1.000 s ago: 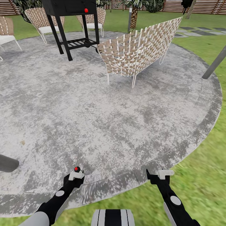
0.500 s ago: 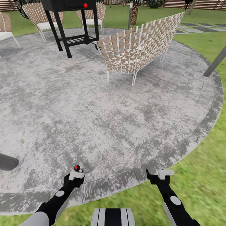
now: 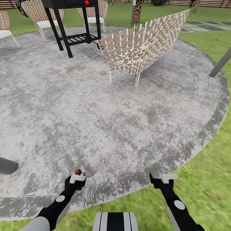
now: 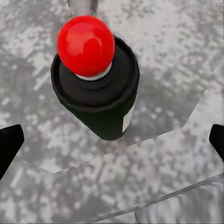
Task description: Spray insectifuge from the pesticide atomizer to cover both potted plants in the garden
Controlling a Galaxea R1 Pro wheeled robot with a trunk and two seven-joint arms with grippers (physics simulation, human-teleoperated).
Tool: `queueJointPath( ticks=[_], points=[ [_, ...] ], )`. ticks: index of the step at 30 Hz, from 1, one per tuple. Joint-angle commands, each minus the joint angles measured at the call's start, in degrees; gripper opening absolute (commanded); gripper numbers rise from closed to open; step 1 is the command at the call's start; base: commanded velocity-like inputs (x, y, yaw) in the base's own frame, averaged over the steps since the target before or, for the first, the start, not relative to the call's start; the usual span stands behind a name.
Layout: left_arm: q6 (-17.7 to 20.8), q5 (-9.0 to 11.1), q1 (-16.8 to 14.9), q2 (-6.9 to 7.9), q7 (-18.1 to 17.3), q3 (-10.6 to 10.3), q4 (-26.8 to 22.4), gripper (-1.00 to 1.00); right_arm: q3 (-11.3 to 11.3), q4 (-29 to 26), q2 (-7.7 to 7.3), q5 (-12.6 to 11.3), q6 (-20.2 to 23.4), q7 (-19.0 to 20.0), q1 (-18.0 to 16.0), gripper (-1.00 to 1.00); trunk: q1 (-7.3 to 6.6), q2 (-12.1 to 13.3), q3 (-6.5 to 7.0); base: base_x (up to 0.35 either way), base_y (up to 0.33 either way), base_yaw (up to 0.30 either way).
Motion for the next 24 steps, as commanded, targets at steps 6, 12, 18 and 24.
queueJointPath(
  ticks=[6,12,18,24],
  points=[
    [-0.28,0.06,-0.03,0.08,0.0,-0.17,0.04,1.0,0.0,0.04,0.0,0.02,-0.16,-0.02,-0.01,1.0,0.01,-0.01,-0.03,0.094,0.0,0.0],
    [-0.3,0.06,-0.02,0.12,0.0,-0.12,0.05,1.0,0.0,0.06,0.0,0.02,-0.16,-0.02,-0.01,1.0,0.01,-0.01,-0.03,0.009,0.0,0.0],
    [-0.3,0.06,-0.03,0.14,0.0,-0.08,0.05,1.0,0.0,0.05,0.0,0.02,-0.16,-0.02,-0.01,1.0,0.01,-0.01,-0.03,0.0,0.0,0.0],
    [-0.3,0.06,-0.03,0.14,0.0,-0.08,0.05,1.0,0.0,0.02,0.0,0.02,-0.16,-0.02,-0.01,1.0,0.01,-0.01,-0.03,0.0,0.0,0.0]
  ],
)
